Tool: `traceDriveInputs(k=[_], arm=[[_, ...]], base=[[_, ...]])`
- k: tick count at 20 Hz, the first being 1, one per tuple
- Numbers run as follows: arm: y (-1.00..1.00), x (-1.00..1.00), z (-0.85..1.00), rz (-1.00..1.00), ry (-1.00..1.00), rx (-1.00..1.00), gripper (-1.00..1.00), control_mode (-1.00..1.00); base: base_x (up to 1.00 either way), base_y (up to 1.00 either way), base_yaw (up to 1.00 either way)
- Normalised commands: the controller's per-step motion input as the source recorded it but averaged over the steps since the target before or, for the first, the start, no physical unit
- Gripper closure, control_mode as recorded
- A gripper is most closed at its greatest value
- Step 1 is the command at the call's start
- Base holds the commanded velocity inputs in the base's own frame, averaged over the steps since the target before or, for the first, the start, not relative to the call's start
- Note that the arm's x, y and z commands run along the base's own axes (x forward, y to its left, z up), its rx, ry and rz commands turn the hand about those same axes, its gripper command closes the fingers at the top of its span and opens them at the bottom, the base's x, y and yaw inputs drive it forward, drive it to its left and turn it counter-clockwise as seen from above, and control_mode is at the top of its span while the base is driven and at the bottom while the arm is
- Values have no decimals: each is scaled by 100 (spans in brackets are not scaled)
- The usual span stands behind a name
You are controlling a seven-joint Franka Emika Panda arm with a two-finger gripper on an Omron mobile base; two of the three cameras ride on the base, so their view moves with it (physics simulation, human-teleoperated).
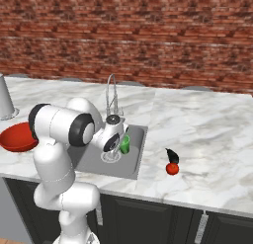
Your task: Remove the tomato and eggplant from the sink. Then move the bowl and cup from the counter to the sink for washing.
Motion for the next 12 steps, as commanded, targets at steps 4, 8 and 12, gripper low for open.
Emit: traceDriveInputs(k=[4, 8, 12], arm=[[-1, 12, -18, 0, 0, 0, 100, -100], [-2, 13, -17, 0, 0, 0, 100, -100], [-4, 9, -17, 0, 0, 0, 100, -100]], base=[[0, 0, 0], [0, 0, 0], [0, 0, 0]])
